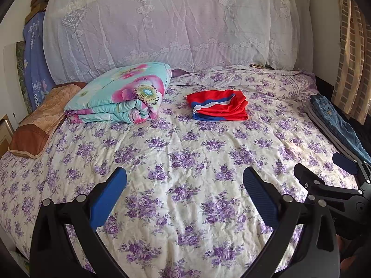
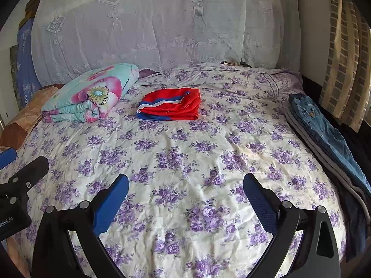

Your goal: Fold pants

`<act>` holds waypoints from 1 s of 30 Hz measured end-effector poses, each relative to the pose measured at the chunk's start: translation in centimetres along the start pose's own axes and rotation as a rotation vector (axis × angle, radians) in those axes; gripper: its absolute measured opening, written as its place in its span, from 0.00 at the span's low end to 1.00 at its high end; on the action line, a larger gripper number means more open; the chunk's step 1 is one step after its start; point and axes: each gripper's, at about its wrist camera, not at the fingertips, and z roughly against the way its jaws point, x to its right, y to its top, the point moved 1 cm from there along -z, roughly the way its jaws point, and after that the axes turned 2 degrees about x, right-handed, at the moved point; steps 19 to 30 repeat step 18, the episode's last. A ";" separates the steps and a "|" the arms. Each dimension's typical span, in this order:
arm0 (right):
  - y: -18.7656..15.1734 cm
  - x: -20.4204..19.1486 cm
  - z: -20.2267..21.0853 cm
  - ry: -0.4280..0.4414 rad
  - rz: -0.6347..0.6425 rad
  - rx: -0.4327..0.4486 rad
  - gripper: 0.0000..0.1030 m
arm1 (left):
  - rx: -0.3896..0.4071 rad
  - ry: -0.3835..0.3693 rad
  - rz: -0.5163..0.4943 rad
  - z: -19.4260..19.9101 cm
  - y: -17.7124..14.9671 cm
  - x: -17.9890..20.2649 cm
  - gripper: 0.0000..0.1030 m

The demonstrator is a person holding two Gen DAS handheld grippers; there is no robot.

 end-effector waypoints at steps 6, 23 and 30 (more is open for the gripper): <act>0.0 -0.3 0.1 -0.002 0.000 -0.001 0.97 | -0.004 0.001 -0.001 0.1 0.0 0.1 0.95; 0.0 -0.2 -0.1 0.015 0.012 -0.005 0.97 | -0.022 -0.009 0.001 -0.2 -0.2 0.0 0.95; 0.0 -0.2 -0.1 0.015 0.012 -0.005 0.97 | -0.022 -0.009 0.001 -0.2 -0.2 0.0 0.95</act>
